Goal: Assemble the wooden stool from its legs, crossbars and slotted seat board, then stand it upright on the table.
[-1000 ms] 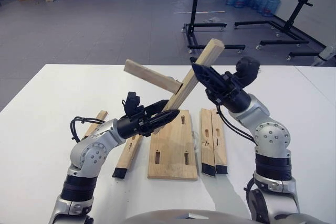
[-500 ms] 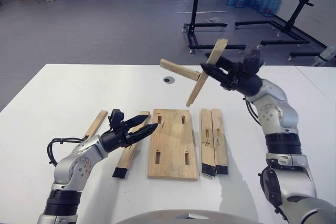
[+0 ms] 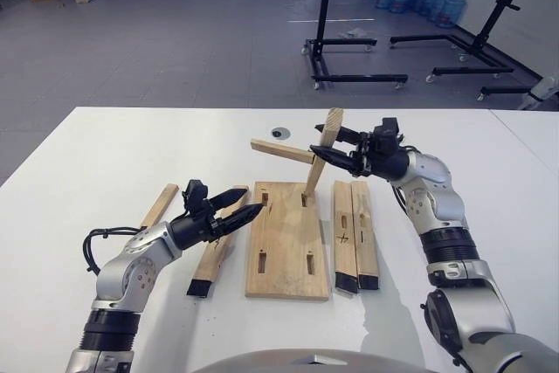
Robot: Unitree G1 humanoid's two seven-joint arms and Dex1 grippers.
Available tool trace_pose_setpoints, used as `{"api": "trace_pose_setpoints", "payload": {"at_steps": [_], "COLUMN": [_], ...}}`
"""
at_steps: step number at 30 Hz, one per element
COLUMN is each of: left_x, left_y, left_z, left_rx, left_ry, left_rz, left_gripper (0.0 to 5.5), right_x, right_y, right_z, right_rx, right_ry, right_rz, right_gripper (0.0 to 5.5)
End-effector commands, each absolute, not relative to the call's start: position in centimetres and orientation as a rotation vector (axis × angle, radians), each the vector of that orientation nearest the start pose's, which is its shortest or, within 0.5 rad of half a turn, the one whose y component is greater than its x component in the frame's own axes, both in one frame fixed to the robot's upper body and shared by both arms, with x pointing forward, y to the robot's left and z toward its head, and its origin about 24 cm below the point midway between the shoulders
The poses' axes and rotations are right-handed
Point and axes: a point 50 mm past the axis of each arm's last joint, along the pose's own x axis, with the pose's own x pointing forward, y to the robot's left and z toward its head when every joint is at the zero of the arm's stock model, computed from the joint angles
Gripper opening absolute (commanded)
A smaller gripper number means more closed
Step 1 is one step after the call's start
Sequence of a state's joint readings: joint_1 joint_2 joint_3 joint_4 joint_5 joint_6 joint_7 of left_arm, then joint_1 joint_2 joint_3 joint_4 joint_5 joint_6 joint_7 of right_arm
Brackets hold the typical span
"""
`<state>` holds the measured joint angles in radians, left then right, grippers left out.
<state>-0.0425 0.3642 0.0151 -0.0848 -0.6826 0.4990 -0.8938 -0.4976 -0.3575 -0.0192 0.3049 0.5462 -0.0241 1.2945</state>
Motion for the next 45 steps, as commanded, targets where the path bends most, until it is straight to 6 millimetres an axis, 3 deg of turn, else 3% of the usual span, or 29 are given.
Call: {"api": "trace_pose_setpoints", "payload": {"at_steps": [1, 9, 18, 25, 29, 33, 37, 40, 45], "left_x": [23.9, 24.1, 24.5, 24.2, 24.1, 23.5, 22.8, 22.3, 21.0], "left_y": [16.9, 17.0, 16.6, 15.9, 15.6, 15.6, 16.0, 15.9, 15.9], "left_z": [6.1, 5.7, 5.3, 4.5, 4.1, 4.3, 4.3, 4.4, 4.1], "left_rx": [-0.422, -0.409, -0.403, -0.414, -0.429, -0.46, -0.467, -0.475, -0.48], "left_ry": [0.217, 0.222, 0.222, 0.221, 0.213, 0.185, 0.183, 0.172, 0.176], "left_rz": [-0.978, -0.96, -0.957, -0.949, -0.934, -0.931, -0.895, -0.875, -0.808], "left_gripper": [4.3, 4.3, 4.3, 4.3, 4.3, 4.3, 4.3, 4.3, 4.3], "right_x": [29.9, 29.1, 31.0, 32.5, 33.0, 31.6, 28.0, 25.3, 24.5], "right_y": [-15.5, -16.3, -18.1, -18.6, -19.3, -21.1, -22.2, -22.9, -23.4], "right_z": [13.2, 11.4, 9.4, 10.3, 11.1, 12.3, 11.3, 9.0, 7.4], "right_rx": [0.024, 0.097, 0.198, 0.219, 0.258, 0.351, 0.322, 0.19, 0.19], "right_ry": [-0.292, -0.139, 0.064, 0.194, 0.177, 0.031, 0.06, 0.162, 0.242], "right_rz": [1.352, 1.424, 1.371, 1.387, 1.324, 1.204, 1.113, 0.921, 0.427], "right_gripper": [2.05, 2.05, 2.05, 2.05, 2.9, 3.5, 3.68, 3.68, 3.68]}}
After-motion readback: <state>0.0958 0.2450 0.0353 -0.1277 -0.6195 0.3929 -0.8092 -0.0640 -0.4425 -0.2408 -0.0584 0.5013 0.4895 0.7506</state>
